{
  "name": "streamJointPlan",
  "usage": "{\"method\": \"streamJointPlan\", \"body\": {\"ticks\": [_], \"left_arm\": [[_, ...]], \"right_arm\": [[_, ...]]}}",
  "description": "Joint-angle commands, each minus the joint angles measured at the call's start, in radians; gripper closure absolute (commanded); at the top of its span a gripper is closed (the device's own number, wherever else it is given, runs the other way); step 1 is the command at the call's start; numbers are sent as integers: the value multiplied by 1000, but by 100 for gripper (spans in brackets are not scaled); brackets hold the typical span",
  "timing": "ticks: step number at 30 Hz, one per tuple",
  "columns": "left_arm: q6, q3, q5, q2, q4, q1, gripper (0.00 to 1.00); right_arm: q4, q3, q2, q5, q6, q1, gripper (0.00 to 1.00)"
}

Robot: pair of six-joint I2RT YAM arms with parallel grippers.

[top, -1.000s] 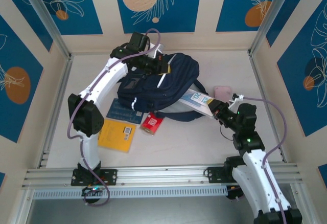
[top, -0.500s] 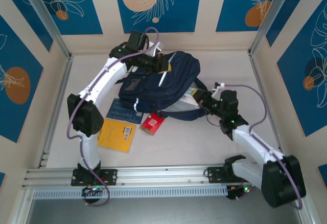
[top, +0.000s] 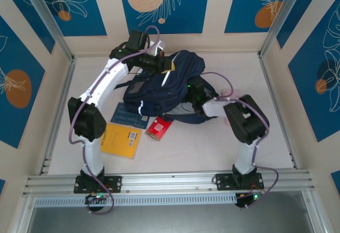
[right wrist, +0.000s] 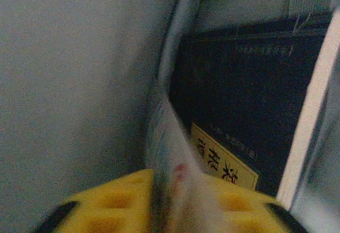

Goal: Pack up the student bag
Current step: Place the loose stationery in the student bag.

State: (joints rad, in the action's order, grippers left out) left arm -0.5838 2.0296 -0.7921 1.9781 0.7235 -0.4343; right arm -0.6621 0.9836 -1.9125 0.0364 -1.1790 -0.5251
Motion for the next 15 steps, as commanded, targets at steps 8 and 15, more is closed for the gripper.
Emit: {"method": "streamJointPlan", "body": {"ticks": [8, 15], "left_arm": [[-41, 1, -95, -38, -123, 47, 100], [-43, -46, -72, -35, -149, 60, 100]], "right_arm": [[75, -91, 156, -14, 80, 40, 12], [257, -254, 404, -61, 154, 103, 8]]}}
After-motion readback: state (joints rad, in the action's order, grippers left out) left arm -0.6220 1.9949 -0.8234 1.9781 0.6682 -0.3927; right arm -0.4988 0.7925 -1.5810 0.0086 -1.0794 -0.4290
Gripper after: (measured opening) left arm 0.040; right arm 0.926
